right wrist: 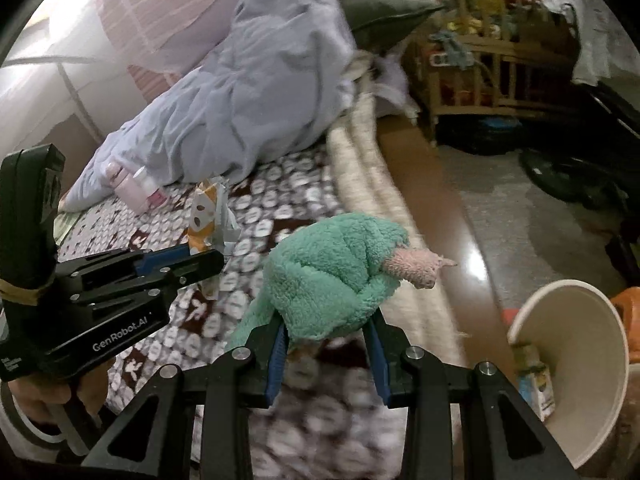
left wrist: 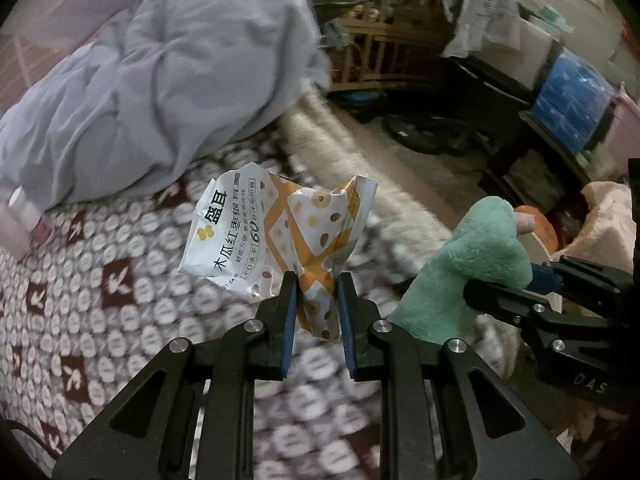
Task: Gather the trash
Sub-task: 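Carry the snack wrapper and green plush toy to the cream bucket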
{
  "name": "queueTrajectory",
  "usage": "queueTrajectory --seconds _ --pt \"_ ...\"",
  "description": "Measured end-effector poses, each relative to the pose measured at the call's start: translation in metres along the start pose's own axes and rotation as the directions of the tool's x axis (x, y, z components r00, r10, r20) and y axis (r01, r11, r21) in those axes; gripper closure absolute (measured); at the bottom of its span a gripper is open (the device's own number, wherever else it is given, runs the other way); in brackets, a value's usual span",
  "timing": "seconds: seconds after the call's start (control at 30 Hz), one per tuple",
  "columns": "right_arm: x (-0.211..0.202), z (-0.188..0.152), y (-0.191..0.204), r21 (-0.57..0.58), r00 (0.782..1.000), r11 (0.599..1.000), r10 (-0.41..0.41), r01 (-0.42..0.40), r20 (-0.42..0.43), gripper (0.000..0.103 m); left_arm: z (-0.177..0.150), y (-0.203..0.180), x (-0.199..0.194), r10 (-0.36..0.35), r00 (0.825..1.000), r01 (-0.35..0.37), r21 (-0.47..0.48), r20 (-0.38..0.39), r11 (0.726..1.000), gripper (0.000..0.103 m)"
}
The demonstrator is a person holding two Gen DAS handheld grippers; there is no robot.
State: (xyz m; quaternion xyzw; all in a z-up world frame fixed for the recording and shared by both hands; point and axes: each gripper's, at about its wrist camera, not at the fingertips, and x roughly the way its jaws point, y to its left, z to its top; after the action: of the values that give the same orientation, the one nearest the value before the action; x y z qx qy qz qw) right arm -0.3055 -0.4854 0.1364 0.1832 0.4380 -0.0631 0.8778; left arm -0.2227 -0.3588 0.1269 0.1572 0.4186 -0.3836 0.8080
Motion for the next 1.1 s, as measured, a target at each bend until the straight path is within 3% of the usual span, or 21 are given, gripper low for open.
queueTrajectory --seconds 0.3,0.7,1.1 --pt "-0.044 -0.012 -0.064 0.086 0.994 0.992 -0.099 0.095 0.043 0.068 0.024 -0.071 0.007 -0.073 0.997 0.071 0.101 0.014 0.992 0.086" --pt "-0.090 -0.043 -0.145 0.216 0.972 0.953 -0.229 0.214 0.046 0.068 0.040 -0.156 0.019 -0.168 0.986 0.163 0.203 0.004 0.966 0.086" --pt "-0.112 -0.073 -0.195 0.309 0.950 0.905 -0.311 0.291 0.016 0.068 0.045 -0.213 0.031 -0.286 0.957 0.289 0.248 -0.048 0.925 0.086"
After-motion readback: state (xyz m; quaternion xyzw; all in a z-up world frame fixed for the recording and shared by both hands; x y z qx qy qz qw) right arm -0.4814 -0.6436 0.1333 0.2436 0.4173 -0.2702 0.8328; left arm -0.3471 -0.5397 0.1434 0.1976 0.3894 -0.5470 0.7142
